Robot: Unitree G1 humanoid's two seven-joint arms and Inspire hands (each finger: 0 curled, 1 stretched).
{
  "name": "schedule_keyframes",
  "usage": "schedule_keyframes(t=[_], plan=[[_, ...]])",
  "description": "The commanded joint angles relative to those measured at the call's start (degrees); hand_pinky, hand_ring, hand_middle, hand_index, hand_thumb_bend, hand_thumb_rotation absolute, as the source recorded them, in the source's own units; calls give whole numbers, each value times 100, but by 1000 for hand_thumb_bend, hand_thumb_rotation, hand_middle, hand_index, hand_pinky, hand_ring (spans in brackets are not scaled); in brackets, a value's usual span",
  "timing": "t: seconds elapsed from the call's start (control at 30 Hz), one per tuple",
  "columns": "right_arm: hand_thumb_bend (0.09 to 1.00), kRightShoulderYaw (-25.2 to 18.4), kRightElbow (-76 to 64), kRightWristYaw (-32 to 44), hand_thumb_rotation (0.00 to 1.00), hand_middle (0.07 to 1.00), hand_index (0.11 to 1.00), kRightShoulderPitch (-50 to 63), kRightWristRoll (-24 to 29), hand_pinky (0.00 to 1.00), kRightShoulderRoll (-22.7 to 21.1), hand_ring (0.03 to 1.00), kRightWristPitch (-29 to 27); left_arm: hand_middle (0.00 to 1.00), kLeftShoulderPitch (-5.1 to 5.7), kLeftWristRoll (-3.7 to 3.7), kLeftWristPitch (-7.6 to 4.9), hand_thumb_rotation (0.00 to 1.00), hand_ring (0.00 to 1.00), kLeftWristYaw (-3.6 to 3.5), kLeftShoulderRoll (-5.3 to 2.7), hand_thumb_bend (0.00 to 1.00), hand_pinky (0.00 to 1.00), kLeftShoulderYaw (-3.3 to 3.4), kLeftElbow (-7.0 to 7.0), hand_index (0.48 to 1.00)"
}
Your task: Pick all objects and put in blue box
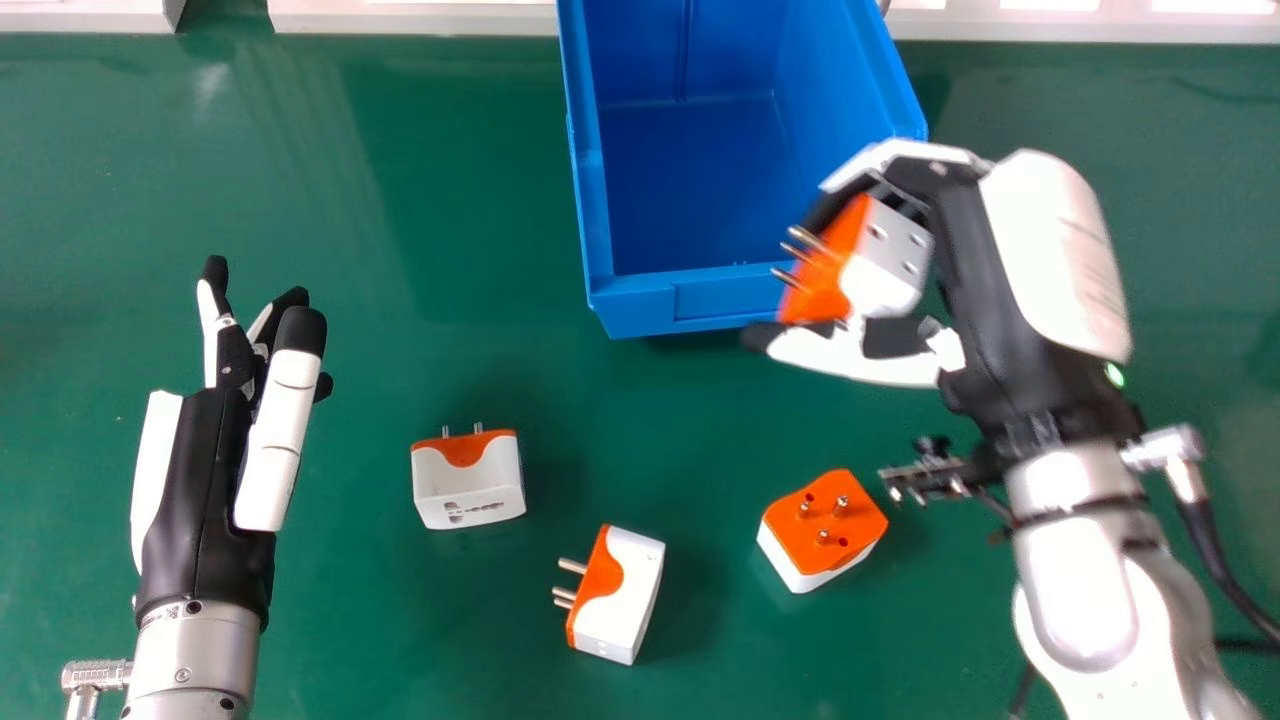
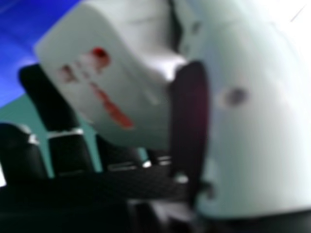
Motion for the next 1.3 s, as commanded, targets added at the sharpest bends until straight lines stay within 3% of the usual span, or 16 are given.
schedule_keyframes(t=[0.0,0.37,0.6,0.77,0.87,1.07,1.17,1.2,1.23,1.27], plan=[[489,47,299,-124,137,102,470,-520,-41,25,82,61,-244,930,-21,21,-63,1000,905,16,68,765,823,10,-57,967],[489,264,2524,-290,139,105,470,-2583,-247,26,366,60,-261,931,-26,-48,-16,1000,906,-26,53,762,824,17,-85,966],[487,479,4625,-695,142,146,469,-4101,-448,52,483,90,-134,934,86,-125,11,1000,907,-65,17,762,825,36,-232,967],[486,613,5728,-933,145,171,469,-4775,-432,68,586,109,-4,938,159,-118,67,1000,909,-49,-8,761,827,22,-356,967],[486,645,6131,-984,147,312,469,-5012,-381,183,675,251,51,939,181,-113,88,1000,910,-40,-16,754,826,20,-382,966],[486,656,6682,-1147,146,303,469,-5193,-216,181,795,240,-3,939,243,-79,145,1000,909,-9,-43,751,825,0,-495,965],[497,733,6746,-958,95,350,484,-5201,-197,219,789,285,22,939,257,-73,161,1000,909,-4,-52,749,825,-8,-523,964],[498,764,6740,-868,106,401,486,-5203,-202,258,771,335,27,939,256,-71,167,1000,909,-1,-55,748,825,-12,-528,964],[530,798,6724,-747,154,490,546,-5206,-211,340,741,435,37,939,255,-66,172,1000,909,2,-58,748,824,-17,-531,964],[530,835,6696,-570,154,490,546,-5211,-214,340,702,435,46,939,258,-65,185,1000,909,3,-65,748,824,-26,-546,964]])
